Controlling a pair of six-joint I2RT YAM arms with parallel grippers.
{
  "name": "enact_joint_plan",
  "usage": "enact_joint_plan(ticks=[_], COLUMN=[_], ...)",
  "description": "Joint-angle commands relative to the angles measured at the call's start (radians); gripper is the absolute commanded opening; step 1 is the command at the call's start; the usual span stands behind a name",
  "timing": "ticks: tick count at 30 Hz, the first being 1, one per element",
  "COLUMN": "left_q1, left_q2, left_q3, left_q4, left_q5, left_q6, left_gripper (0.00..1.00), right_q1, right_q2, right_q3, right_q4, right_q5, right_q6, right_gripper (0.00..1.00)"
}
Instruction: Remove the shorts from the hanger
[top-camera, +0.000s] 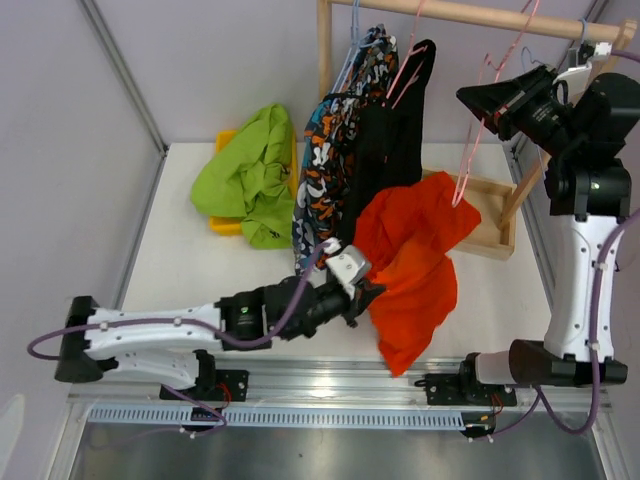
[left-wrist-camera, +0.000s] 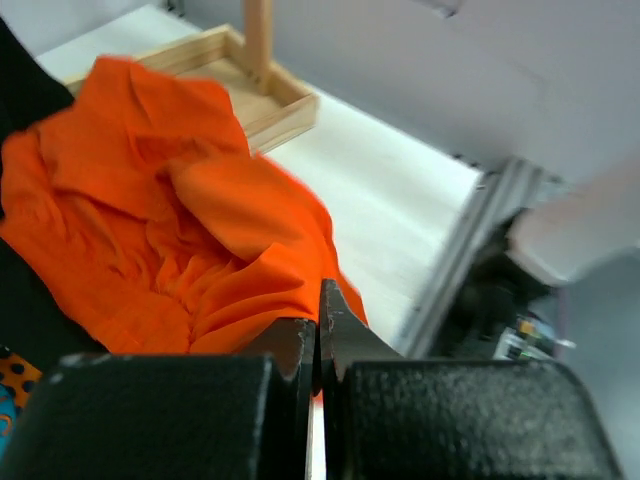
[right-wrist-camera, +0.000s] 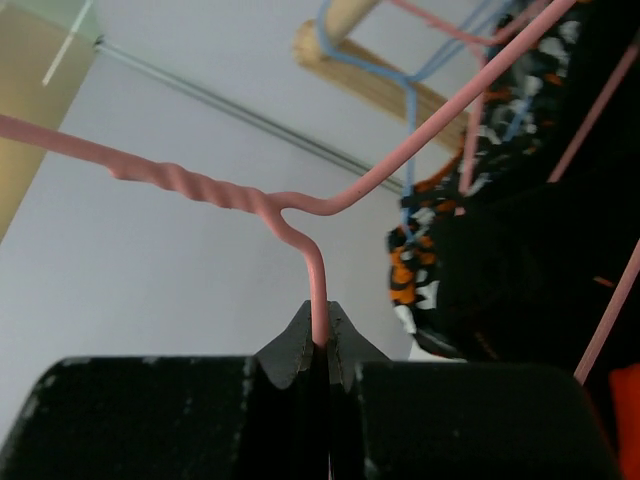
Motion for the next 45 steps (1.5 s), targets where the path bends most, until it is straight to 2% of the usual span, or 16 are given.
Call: enact_joint_plan(ticks=[1, 6, 13, 15, 19, 23, 27, 32, 34, 35, 36, 37, 41, 42, 43, 45], left_q1=[-0.108, -0.229, -0.245, -0.259, -0.303, -0.305, -0.305, -0.305, -0.305, -0.305, -0.305, -0.305, -0.305, -0.305, -0.305, -0.303], left_q2=[-0.158, -0.272, -0.377, -0.404, -0.482, -0.542, -0.540, -0.534, -0.542, -0.546, -0.552, -0.556, -0.533, -0.517, -0.482, -0.444], left_q3=[-0.009, -0.011, -0.075, -0.077, -0.043, 0.046, 0.159, 0.264, 0.293, 0.307, 0.318, 0.325, 0.445, 0.489, 0.511, 0.544], left_q4=[0.004, -0.127, -0.234, -0.269, -0.468, -0.634, -0.639, -0.510, -0.406, -0.362, -0.257, -0.192, -0.036, -0.021, 0.076, 0.219], left_q5=[-0.150, -0.280, -0.392, -0.414, -0.544, -0.671, -0.763, -0.846, -0.888, -0.903, -0.918, -0.944, -0.925, -0.923, -0.925, -0.897], left_q6=[-0.038, -0.023, -0.081, -0.103, -0.167, -0.190, -0.083, 0.167, 0.309, 0.364, 0.487, 0.548, 0.760, 0.808, 0.869, 1.091], left_gripper=[0.00, 0.00, 0.00, 0.00, 0.00, 0.00, 0.00, 0.00, 0.00, 0.00, 0.00, 0.00, 0.00, 0.00, 0.00, 0.00], right_q1=[-0.048, -0.105, -0.166, -0.183, -0.198, -0.198, -0.198, -0.200, -0.200, -0.200, -0.201, -0.201, -0.204, -0.204, -0.204, -0.204], right_q2=[0.019, 0.149, 0.317, 0.331, 0.338, 0.259, 0.199, 0.176, 0.160, 0.154, 0.141, 0.131, 0.093, 0.084, 0.056, 0.024], right_q3=[-0.055, -0.003, 0.175, 0.173, 0.147, 0.011, -0.072, -0.080, -0.081, -0.083, -0.086, -0.086, -0.087, -0.086, -0.095, -0.112], right_q4=[0.112, 0.172, 0.155, 0.169, 0.149, 0.175, 0.201, 0.181, 0.176, 0.173, 0.167, 0.157, 0.123, 0.109, 0.092, 0.081], right_q5=[-0.073, -0.113, -0.133, -0.139, -0.145, -0.138, -0.142, -0.144, -0.147, -0.148, -0.147, -0.147, -0.164, -0.161, -0.158, -0.145], right_q6=[-0.006, -0.016, -0.017, -0.010, -0.031, -0.043, -0.040, -0.039, -0.039, -0.042, -0.043, -0.046, -0.077, -0.086, -0.094, -0.115], right_gripper=[0.00, 0.00, 0.00, 0.00, 0.00, 0.00, 0.00, 0.00, 0.17, 0.30, 0.69, 0.88, 0.99, 0.99, 0.99, 1.00])
